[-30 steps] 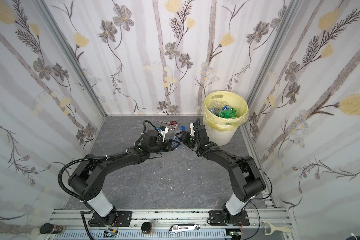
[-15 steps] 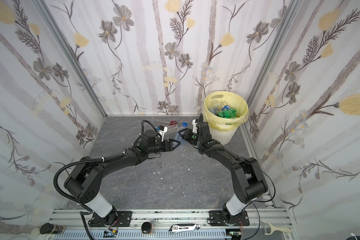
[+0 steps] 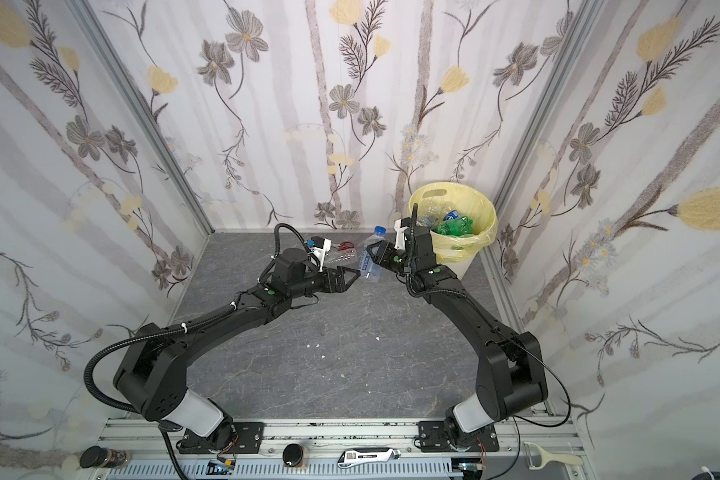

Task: Throw the plastic bottles in the bin
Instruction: 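Open the left gripper while the right gripper carries the bottle toward the bin, then open the right gripper above the bin to drop the soda water bottle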

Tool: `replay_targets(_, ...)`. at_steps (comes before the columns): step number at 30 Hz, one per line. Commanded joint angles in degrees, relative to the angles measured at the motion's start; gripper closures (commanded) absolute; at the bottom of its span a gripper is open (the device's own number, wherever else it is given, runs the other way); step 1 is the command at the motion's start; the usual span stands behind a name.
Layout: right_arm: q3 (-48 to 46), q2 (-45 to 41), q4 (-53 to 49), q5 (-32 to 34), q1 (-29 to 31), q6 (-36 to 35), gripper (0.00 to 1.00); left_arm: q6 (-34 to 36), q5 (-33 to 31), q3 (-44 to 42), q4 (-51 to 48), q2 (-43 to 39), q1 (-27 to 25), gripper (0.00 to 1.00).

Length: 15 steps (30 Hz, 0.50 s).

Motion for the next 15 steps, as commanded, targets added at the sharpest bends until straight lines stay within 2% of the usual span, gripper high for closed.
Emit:
replay_targets(1,3.42,-1.25,-3.83,2.32,-1.14,-3.9,0.5,3.7,-2.19,2.87,-2.19,-0.52,-0.07,0.0)
replay_targets(10,10.89,-3.68,-8.51,2.92,-6.21,-7.64,0.5,10.32,-4.71,15.74,-6.07,3.88,-1.55,0.0)
replay_targets(15,15.25,-6.53,-10.84,2.36,-11.0,-8.61,0.5,13.24,-6.01,23.75,-7.18,8.13,-3.54,0.0)
